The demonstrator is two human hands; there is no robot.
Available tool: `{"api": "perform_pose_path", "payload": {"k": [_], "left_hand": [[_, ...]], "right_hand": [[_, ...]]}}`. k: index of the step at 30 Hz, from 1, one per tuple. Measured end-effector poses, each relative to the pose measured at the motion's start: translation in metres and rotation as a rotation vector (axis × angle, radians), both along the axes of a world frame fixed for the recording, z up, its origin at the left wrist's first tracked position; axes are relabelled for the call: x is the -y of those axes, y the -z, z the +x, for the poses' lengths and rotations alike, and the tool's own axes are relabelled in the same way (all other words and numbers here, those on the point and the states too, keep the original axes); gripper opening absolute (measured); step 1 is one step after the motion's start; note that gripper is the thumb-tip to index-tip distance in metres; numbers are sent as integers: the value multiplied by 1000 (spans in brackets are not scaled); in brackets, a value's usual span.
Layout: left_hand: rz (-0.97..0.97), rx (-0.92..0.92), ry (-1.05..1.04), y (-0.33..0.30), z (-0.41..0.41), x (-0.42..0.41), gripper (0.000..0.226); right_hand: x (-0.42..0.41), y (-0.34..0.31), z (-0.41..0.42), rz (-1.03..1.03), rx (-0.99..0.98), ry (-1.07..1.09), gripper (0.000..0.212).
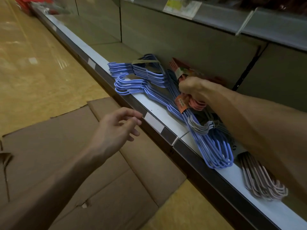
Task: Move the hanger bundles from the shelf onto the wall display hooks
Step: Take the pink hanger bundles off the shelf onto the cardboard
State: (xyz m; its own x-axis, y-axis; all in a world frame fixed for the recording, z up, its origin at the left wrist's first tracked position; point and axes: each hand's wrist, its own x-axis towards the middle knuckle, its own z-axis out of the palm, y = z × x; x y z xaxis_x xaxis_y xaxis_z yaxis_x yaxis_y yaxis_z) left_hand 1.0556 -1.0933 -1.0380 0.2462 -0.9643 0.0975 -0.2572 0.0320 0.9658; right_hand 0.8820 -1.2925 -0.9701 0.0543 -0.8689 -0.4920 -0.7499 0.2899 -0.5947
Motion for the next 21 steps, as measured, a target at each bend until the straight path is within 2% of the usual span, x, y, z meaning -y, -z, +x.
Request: {"api": "perform_pose_path", "payload": {"k": [5,8,15,17,21], "left_hand": [[2,-1,-13,-6,10,-9,25],[7,-1,-26,-13,14,-17,24],[-1,-23,-46,-40,16,-35,18],[17,-112,-54,-50,18,-39,14],[106,-494,-131,-72,22,-46,24]], "right_hand": [[-17,-6,-5,-357,-157,-45,15],[-30,-10,-5,-463,-159,-60,5],[-68,-27,-1,-625,-263,-208,12],[-80,-30,0,-662,-275,-286,11],[-110,-34,5,-720,-293,-488,12]]}}
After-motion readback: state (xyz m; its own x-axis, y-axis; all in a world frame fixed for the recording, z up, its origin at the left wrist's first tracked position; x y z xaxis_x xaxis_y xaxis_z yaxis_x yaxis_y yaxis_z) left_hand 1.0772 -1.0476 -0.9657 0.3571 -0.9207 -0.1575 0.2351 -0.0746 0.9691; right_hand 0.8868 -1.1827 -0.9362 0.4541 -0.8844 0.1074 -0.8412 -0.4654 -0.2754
